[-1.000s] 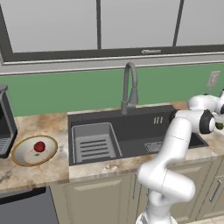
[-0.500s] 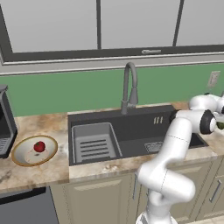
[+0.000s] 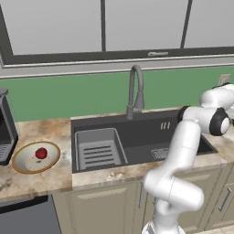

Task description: There is a mixed pile of frozen fruits and vegetables on the counter. Locate all the frozen vegetables and place the items in a bowl on the counter. Take all the frozen fruits and defrost them in a running sink.

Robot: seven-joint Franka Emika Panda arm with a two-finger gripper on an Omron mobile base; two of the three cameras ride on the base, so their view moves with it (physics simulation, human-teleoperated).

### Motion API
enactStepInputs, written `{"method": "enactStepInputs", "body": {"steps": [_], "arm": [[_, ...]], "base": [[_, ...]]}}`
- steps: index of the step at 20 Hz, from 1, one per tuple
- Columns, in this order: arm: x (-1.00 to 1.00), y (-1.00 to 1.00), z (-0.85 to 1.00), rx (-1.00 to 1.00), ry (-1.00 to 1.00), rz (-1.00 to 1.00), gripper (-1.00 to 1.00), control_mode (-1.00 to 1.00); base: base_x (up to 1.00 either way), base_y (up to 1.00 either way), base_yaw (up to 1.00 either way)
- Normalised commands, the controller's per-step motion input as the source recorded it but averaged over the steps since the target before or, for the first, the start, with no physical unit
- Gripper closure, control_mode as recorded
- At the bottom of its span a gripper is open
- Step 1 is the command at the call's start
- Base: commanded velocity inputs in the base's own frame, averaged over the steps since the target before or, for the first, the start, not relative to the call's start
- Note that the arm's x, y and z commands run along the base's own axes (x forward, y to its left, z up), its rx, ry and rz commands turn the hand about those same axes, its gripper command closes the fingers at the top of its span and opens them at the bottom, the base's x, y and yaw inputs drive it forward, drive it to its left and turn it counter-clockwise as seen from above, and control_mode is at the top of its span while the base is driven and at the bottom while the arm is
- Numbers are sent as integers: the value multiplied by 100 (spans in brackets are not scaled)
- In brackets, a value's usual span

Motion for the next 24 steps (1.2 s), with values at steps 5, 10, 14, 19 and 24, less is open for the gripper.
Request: {"method": "enactStepInputs", "body": {"steps": [5,10,14,19,24], "arm": [[-78,98,28,-3,2,7,100,-100],[-27,76,24,0,5,0,100,-100],[-25,85,4,0,16,21,100,-100],[-17,81,-10,1,14,25,100,-100],[-1,99,-33,0,15,18,100,-100]], "base": [[0,0,0],[0,0,0],[0,0,0],[0,0,0],[0,0,0]]}}
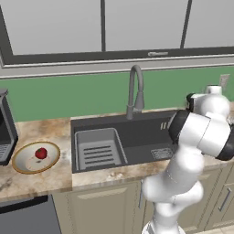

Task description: There is a mixed pile of frozen fruits and vegetables on the counter. Locate all the frozen vegetables and place the items in a bowl on the counter. Take all the frozen fruits and defrost them in a running sink.

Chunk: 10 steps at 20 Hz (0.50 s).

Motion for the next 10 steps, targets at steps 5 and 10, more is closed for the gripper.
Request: {"method": "enactStepInputs", "body": {"steps": [5,10], "arm": [[0,100,-33,0,4,8,100,-100],[-7,100,1,7,-1,1,100,-100]], "base": [[0,0,0],[0,0,0]]}}
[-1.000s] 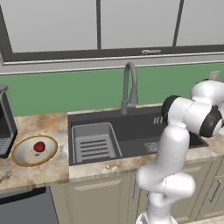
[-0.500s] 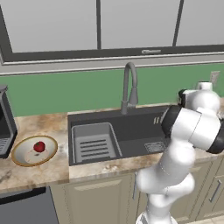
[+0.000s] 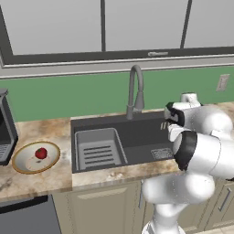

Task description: There is a mixed pile of frozen fruits and vegetables on the counter. Locate all the frozen vegetables and place the items in a bowl on the counter. Take all the frozen fruits and defrost them in a running sink.

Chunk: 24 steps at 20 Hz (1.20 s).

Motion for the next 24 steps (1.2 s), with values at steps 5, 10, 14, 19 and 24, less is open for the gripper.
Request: {"method": "enactStepInputs", "body": {"steps": [5,10,14,19,24], "arm": [[-9,98,14,12,1,0,100,-100],[-9,100,13,2,6,2,100,-100],[-4,100,15,0,6,1,100,-100],[-2,100,13,0,4,0,100,-100],[-2,100,6,0,1,0,100,-100]], "base": [[0,0,0],[0,0,0],[0,0,0],[0,0,0],[0,0,0]]}}
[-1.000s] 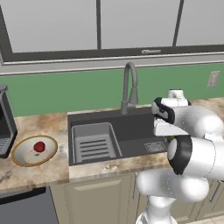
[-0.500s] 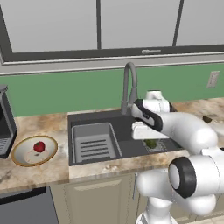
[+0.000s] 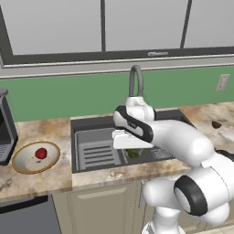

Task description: There is a mixed pile of frozen fruits and vegetables on the counter. Locate all the frozen vegetables and place the items in a bowl on the counter. Take all the frozen fruits and defrost them in a running sink.

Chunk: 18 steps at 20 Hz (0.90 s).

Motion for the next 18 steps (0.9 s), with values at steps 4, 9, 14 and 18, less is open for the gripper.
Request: {"method": "enactStepInputs", "body": {"steps": [4,9,14,18], "arm": [[0,91,0,2,-10,0,100,-100],[2,92,5,0,-8,0,100,-100],[6,80,26,0,-12,-1,100,-100],[12,76,35,0,-10,0,100,-100]], "base": [[0,0,0],[0,0,0],[0,0,0],[0,0,0]]}}
